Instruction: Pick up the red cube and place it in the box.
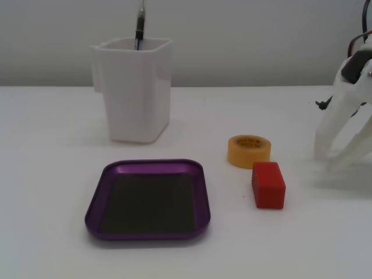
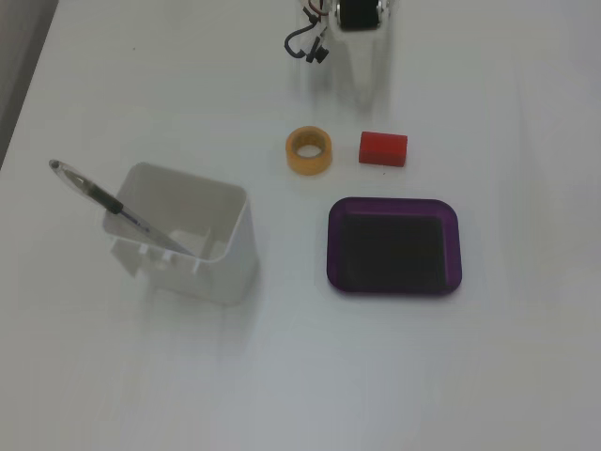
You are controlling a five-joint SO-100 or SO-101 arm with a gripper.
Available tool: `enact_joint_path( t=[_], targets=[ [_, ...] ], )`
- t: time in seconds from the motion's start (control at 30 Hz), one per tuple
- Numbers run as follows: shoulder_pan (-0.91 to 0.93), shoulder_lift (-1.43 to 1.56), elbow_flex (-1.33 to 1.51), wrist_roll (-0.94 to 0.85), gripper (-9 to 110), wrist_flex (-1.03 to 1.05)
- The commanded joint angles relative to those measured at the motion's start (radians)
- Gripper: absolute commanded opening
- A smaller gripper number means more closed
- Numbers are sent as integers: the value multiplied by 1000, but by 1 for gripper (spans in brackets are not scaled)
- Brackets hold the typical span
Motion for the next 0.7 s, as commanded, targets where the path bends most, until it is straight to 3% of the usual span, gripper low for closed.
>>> enact_joint_path(
  t=[0.0, 0.23, 0.5, 0.67],
  targets=[
    [-17, 91, -212, -3, 2, -103],
    [-17, 91, -210, -2, 2, -34],
    [-6, 83, -270, -3, 2, -101],
    [-5, -80, -388, -3, 2, -117]
  ],
)
